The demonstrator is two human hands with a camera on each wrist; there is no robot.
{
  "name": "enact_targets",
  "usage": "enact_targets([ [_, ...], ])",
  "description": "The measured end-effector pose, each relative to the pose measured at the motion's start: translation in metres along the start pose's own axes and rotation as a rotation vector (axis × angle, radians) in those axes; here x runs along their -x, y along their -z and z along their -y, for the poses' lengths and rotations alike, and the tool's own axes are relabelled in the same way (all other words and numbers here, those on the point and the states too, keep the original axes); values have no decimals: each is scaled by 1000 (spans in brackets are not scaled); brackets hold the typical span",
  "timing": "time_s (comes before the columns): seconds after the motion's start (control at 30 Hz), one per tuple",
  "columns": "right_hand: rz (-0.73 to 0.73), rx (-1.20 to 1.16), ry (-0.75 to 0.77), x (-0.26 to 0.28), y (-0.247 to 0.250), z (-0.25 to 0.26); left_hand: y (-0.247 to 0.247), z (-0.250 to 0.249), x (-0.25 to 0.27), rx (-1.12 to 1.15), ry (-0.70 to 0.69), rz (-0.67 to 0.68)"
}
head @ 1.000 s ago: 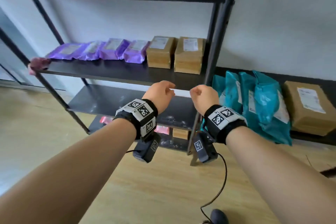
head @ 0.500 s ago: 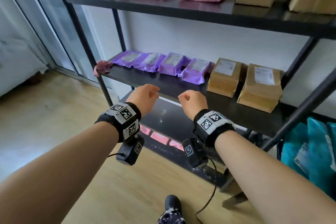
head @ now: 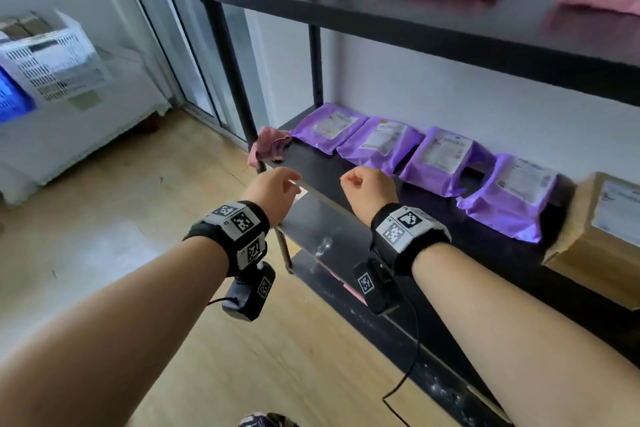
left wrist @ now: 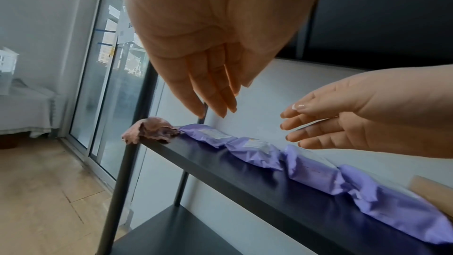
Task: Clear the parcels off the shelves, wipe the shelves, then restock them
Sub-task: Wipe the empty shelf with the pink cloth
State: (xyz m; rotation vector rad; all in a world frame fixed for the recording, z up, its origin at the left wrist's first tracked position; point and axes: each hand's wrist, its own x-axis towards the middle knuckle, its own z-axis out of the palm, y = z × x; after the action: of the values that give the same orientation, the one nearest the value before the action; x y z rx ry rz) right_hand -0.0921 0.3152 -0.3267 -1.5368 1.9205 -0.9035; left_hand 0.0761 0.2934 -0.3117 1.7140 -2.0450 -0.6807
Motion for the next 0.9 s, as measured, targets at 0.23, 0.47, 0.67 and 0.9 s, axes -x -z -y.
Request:
enact_targets([
  [0.23, 31, 43, 36, -106, -103, 45, 34, 97, -112, 19, -25, 67],
  [0.47, 148, 218, 15, -207, -211, 79, 57, 184, -205, -21, -74, 253],
  [0.67, 144, 435, -95, -231, -236, 82, 52, 216, -235, -12, -103, 348],
  [0.9, -14, 379, -24, -202, -250, 60, 29, 232, -230, -41, -75, 411],
])
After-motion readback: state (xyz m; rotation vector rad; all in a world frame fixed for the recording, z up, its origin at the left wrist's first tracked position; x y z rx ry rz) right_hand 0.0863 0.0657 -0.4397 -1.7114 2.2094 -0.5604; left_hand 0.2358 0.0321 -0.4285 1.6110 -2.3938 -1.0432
